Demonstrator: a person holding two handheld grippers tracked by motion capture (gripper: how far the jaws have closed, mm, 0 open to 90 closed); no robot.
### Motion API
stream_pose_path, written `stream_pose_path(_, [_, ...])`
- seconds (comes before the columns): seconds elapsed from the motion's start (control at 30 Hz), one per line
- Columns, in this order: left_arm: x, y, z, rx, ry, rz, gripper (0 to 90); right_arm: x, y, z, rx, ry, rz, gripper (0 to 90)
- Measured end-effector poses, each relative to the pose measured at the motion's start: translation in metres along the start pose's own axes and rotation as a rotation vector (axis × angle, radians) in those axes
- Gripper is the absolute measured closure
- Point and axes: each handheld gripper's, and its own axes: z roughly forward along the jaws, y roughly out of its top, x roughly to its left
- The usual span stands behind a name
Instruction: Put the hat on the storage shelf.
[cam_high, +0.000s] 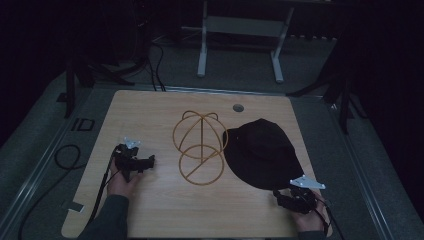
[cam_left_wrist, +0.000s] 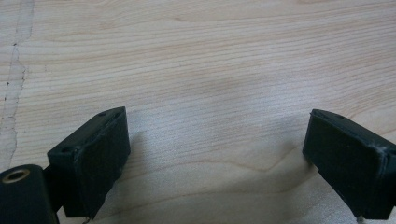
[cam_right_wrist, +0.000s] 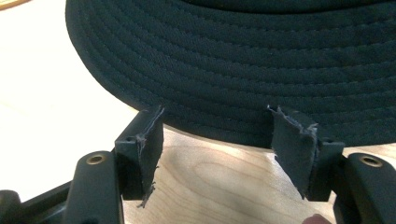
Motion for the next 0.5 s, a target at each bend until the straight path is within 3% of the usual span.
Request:
stream_pose_path(0.27, [-0.0001, 0.0000, 0.0001, 0.000, -0.001, -0.001, 7.5, 0.0061, 0.0000, 0.0044, 0.026, -0.029, -0.035, 30.0])
stream_pose_path(0.43, [-0.0003, -0.0001, 0.0002, -0.002, -0.001, -0.002, 7.5, 0.0035, 0.0009, 0.0055, 0.046, -0.017, 0.024, 29.0])
stream_pose_path(0.5, [-0.0004, -0.0001, 0.0002, -0.002, -0.001, -0.003, 7.5, 0.0039, 0.0012, 0.0055, 0.050, -0.020, 0.026, 28.4])
